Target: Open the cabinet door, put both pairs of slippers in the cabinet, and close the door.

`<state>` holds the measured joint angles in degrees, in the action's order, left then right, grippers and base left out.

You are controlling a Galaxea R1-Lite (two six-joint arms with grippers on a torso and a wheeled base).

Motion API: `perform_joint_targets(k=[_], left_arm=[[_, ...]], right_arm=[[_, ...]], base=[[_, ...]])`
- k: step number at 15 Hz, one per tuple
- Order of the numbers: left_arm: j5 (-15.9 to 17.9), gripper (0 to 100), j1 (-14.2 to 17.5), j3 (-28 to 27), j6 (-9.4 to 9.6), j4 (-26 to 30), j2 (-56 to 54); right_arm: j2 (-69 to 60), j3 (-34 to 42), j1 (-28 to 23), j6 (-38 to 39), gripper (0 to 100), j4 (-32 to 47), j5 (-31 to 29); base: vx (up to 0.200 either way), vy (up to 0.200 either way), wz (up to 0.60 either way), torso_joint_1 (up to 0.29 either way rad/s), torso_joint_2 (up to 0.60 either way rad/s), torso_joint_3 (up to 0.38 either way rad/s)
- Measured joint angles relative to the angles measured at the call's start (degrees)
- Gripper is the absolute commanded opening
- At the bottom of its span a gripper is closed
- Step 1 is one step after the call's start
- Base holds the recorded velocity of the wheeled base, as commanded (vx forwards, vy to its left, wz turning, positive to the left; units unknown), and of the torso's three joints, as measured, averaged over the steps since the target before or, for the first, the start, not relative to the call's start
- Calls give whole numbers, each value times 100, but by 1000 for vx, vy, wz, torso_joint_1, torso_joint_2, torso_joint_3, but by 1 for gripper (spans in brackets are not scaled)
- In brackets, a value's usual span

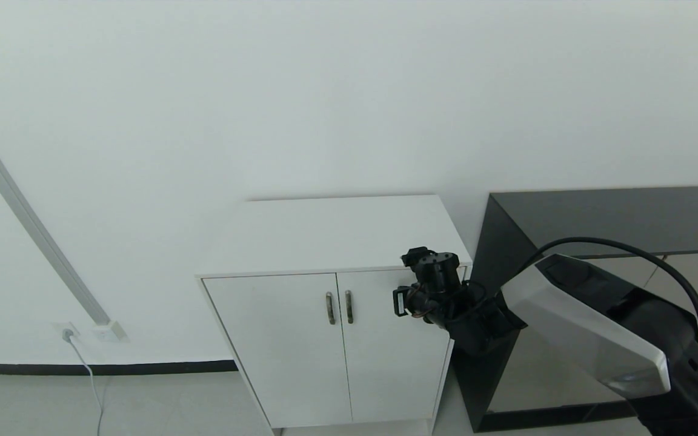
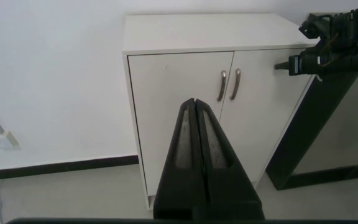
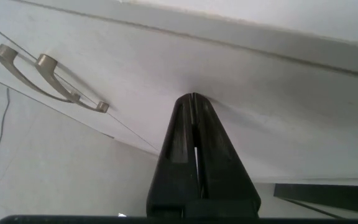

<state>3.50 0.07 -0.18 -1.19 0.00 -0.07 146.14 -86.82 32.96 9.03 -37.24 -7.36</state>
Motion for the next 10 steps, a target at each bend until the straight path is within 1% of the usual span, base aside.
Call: perform_joint_targets(k=[2,5,10], left_arm=[[0,0,0,0,-2,0,0],[0,0,0,0,-2,0,0],[2,0,-5,2,-2,0,0]], right_arm=[[-74,215,5,13,0,-90,-10],[-363,912,-28,27,0,-529,-10],[-1202,2197,-408,29,0,-1079,-10]], base=[[0,0,0,0,0,0],[0,0,0,0,0,0],[0,0,0,0,0,0]])
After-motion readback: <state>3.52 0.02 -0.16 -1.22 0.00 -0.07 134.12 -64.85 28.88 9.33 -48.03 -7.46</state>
